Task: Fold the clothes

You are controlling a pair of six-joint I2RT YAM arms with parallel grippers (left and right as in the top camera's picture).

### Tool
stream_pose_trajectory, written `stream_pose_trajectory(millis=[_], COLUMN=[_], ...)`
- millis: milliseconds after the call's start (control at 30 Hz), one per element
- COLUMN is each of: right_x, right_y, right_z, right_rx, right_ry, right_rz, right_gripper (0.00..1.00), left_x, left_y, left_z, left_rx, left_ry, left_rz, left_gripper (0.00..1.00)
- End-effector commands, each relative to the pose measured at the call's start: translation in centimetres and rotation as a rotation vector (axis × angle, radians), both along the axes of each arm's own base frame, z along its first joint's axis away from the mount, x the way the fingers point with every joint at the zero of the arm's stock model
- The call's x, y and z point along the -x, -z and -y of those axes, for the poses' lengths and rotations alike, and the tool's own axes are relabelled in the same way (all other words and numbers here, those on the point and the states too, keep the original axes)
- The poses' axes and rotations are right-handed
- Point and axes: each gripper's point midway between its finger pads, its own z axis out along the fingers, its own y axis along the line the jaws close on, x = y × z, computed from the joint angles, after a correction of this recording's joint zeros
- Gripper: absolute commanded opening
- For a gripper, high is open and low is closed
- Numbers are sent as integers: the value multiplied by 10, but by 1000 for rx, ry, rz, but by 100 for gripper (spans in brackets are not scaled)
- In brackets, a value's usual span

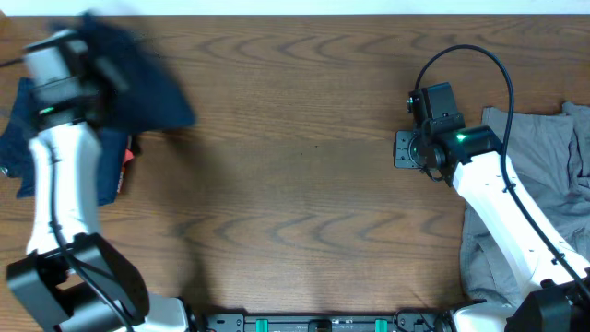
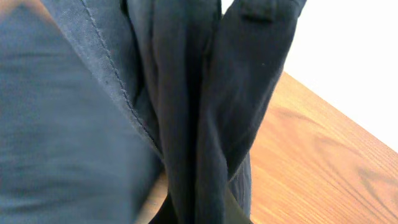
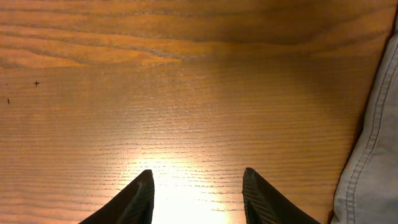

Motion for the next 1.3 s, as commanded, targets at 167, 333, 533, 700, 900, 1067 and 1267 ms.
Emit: stream_pose_trajectory(millis=[167,333,533,700,900,1067,1267], right_x=[-3,-3,-3,-3,-3,-3,-2], right_y=[-9,-8,-8,-8,-8,-8,-8], right_z=[-1,-1,-1,0,0,0,0], right_rx=[-13,-12,-12,-12,-12,-12,-12], right_ry=[13,13,13,13,13,13,13], right_rz=[26,23,23,23,23,23,20], right_gripper=[45,45,45,45,45,45,46], left_x=[72,95,100,101,104,95,85], left_y=[12,13,13,15,21,15,13], left_z=[-113,-139,-144,-145,-146,-143,-132], left_rx=[58,98,98,95,96,115,160], left_ry=[-334,-427,-443,-449,-467,-435,-376], left_rz=[-39,-28,-28,-34,-47,-4,25], left_gripper=[6,8,15,25,28,27,34])
